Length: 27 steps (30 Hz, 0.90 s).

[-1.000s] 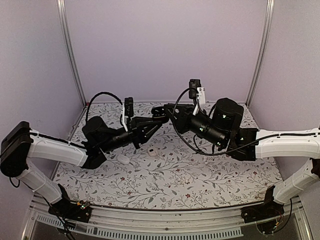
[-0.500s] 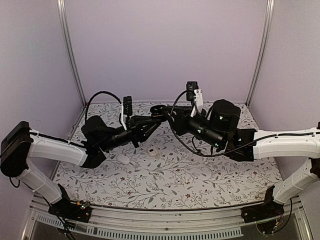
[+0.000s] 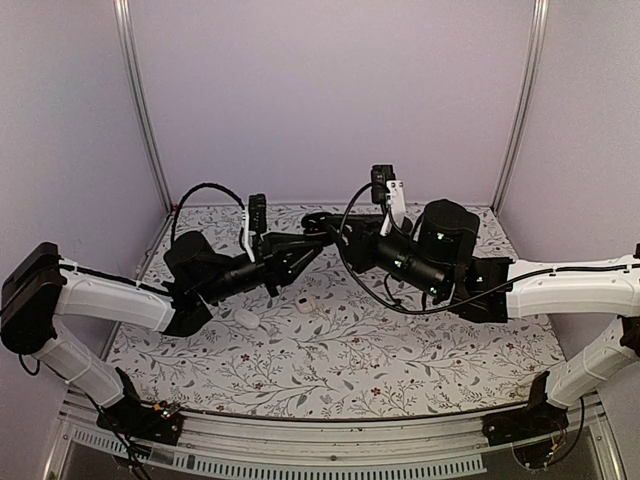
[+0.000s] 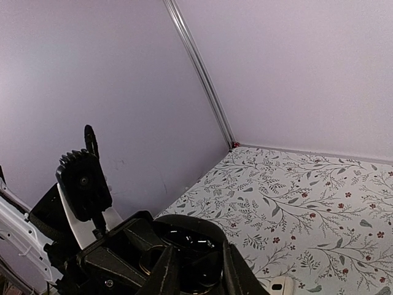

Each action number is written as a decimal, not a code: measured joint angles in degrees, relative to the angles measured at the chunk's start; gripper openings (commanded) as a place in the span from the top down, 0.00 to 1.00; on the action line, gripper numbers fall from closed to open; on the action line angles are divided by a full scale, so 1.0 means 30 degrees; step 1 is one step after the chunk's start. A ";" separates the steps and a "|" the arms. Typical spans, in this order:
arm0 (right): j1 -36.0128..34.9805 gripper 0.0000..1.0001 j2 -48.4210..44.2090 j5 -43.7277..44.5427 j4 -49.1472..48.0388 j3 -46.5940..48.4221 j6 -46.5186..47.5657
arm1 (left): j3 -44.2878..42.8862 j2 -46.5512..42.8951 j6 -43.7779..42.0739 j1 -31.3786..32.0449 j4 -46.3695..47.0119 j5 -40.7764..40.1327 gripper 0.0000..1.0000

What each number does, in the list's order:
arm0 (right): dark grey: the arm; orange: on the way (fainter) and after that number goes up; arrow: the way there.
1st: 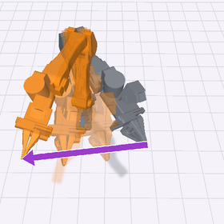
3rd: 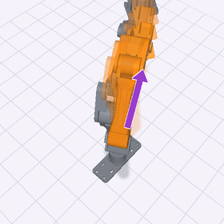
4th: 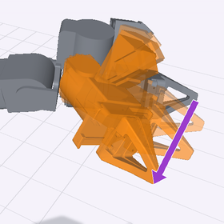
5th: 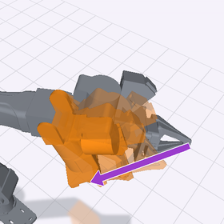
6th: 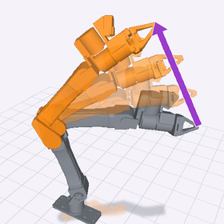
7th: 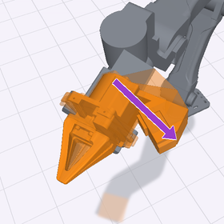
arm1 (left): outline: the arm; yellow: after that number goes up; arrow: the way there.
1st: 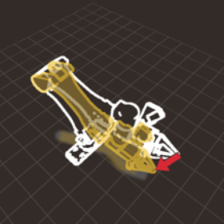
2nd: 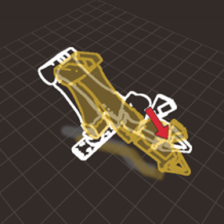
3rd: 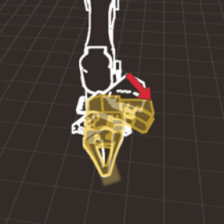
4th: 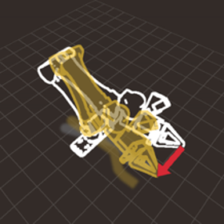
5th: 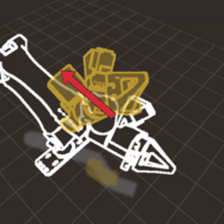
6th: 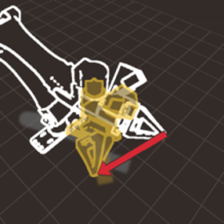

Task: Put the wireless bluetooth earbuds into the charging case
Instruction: Insert the right earbud into the right side groove of the charging case.

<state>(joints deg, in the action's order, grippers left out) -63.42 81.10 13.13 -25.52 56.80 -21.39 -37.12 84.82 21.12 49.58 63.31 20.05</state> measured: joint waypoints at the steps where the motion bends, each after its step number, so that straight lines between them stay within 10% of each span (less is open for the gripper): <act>1: 0.0000 0.74 0.0000 0.0000 0.0124 0.0015 0.0000 | 0.0000 0.0000 -0.0109 0.0000 -0.0109 0.0007 1.00; 27: 0.0138 0.71 0.1049 0.0576 0.4517 0.2608 -0.1756 | -0.0007 0.0204 -0.1996 0.0102 -0.0940 -0.1129 1.00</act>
<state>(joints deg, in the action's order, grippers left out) -63.00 84.25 14.85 -11.97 64.62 -26.65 -37.15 85.43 15.14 49.89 60.49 16.67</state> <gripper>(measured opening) 0.285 0.214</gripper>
